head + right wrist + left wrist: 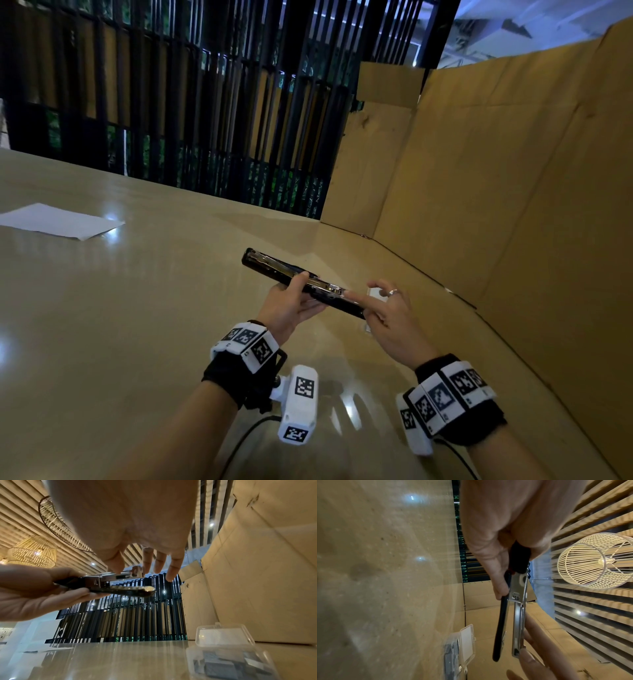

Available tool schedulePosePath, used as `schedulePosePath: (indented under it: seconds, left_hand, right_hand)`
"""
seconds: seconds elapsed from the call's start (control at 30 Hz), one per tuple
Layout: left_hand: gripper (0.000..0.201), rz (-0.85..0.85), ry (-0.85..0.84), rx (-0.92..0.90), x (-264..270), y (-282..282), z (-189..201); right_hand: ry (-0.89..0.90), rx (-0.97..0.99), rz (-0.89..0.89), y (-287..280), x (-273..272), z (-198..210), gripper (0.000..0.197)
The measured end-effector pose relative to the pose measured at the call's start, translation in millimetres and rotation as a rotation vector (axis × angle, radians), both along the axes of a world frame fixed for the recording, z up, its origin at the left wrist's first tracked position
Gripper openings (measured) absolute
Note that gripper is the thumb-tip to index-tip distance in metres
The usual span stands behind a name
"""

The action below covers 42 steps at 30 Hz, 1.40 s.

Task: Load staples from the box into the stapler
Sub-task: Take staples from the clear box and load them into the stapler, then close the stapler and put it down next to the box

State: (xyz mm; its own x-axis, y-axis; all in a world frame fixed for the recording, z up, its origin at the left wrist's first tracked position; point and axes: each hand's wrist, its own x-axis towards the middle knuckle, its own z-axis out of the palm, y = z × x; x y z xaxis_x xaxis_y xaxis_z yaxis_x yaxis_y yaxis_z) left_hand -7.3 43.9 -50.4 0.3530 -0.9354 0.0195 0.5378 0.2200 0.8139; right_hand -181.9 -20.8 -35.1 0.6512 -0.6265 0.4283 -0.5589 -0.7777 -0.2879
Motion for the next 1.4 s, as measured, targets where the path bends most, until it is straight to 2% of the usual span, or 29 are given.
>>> schedulePosePath:
  seconds: [0.07,0.17,0.37,0.47,0.6,0.83,0.97,1.13,1.2,1.23,1.3,1.4]
  left_hand:
    - [0.039,0.013,0.018,0.013,1,-1,0]
    - [0.028,0.014,0.039,0.006,2,-1,1]
    - [0.023,0.018,0.136,-0.011,2,1,1]
    - [0.021,0.026,0.118,0.006,0,2,-1]
    - [0.020,0.035,0.085,0.033,1,1,-4]
    - [0.020,0.064,0.033,0.064,4,-1,-9]
    - [0.015,0.137,-0.074,0.130,4,-6,-13]
    - [0.020,0.179,-0.374,0.129,4,-12,-19]
    - [0.007,0.157,-0.455,0.137,6,-14,-23]
    - [0.009,0.154,-0.487,0.137,6,-14,-24]
    - [0.032,0.150,-0.557,0.152,8,-17,-27]
    - [0.038,0.139,-0.618,0.164,9,-18,-27]
  right_hand:
    - [-0.039,0.026,-0.013,-2,-3,0,0.042]
    - [-0.177,0.139,0.029,-4,-8,0,0.036]
    - [-0.448,0.445,0.097,-3,-9,2,0.045]
    - [-0.472,0.523,0.043,-8,-1,-1,0.045]
    - [-0.439,0.543,0.003,-19,3,-7,0.031]
    - [-0.563,0.721,0.000,-33,11,-23,0.032]
    - [-0.619,0.817,0.035,-35,16,-31,0.033]
    - [-0.617,0.851,0.051,-36,20,-32,0.034]
    - [-0.635,0.877,0.064,-36,20,-31,0.035]
    - [-0.646,0.890,0.076,-35,21,-31,0.036]
    - [-0.658,0.909,0.104,-33,22,-28,0.038]
    - [-0.660,0.916,0.126,-28,21,-25,0.046]
